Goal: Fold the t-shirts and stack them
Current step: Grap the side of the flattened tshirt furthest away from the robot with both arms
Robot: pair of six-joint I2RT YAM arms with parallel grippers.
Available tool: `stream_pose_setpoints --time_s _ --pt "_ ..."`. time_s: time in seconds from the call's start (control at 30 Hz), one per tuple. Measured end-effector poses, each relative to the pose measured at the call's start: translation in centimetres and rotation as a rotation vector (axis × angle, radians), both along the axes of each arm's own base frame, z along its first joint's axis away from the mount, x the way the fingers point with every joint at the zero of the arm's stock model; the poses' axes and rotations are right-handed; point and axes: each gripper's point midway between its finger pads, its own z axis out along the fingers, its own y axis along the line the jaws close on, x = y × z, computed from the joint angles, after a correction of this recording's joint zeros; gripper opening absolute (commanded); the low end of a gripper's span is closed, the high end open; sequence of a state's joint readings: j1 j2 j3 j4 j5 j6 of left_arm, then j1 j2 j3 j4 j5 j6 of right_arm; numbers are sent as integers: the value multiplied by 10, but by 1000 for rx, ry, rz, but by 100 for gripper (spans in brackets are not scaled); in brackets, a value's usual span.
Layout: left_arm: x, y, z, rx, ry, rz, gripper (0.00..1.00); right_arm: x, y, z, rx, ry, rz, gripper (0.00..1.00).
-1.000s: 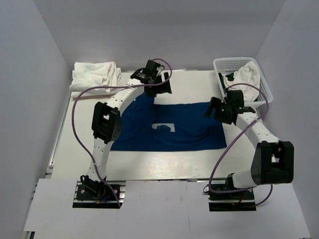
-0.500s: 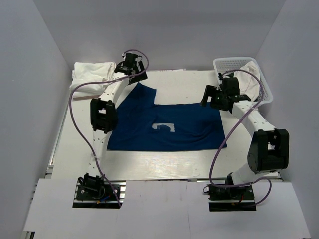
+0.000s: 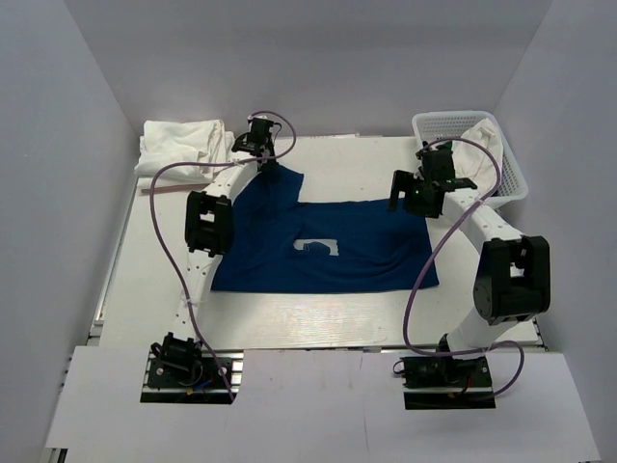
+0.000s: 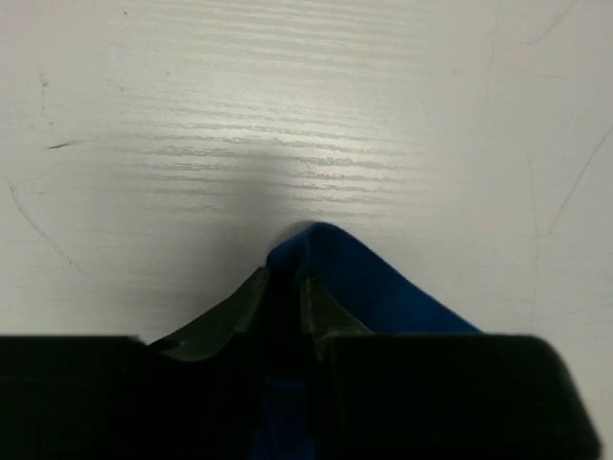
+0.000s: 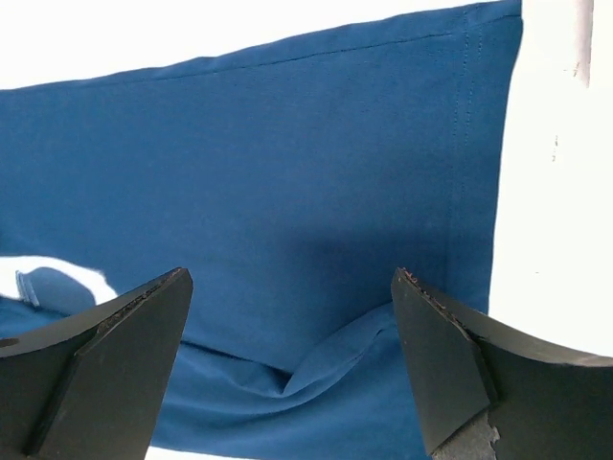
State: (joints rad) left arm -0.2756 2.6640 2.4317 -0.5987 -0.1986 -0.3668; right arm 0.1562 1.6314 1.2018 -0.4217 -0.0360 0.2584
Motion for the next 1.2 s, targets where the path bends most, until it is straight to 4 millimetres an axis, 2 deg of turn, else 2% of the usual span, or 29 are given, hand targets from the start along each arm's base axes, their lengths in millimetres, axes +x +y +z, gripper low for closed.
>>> stream_pose_setpoints --time_s 0.03,0.13,0.27,0.47,0.67,0.77,1.03,1.2 --pt "-1 -1 -3 3 4 -7 11 1 0 -2 -9 5 -1 90" --pt "-2 -1 -5 8 -5 -17 0 2 -6 -10 -58 25 -25 90" --pt "-5 1 -4 14 -5 -15 0 10 -12 -15 -122 48 -54 90" --pt "-7 7 -2 46 -1 -1 0 43 -7 -19 -170 39 -135 90" --pt "-28 22 1 98 51 27 0 71 -1 -28 -190 27 -278 90" --pt "-37 28 12 114 60 43 0 78 0 -35 -184 33 -345 90" --pt "-49 33 64 95 7 62 0 93 -4 -59 -190 56 -457 90" --pt "-55 35 76 87 -2 65 0 105 -2 -69 -188 55 -487 90"
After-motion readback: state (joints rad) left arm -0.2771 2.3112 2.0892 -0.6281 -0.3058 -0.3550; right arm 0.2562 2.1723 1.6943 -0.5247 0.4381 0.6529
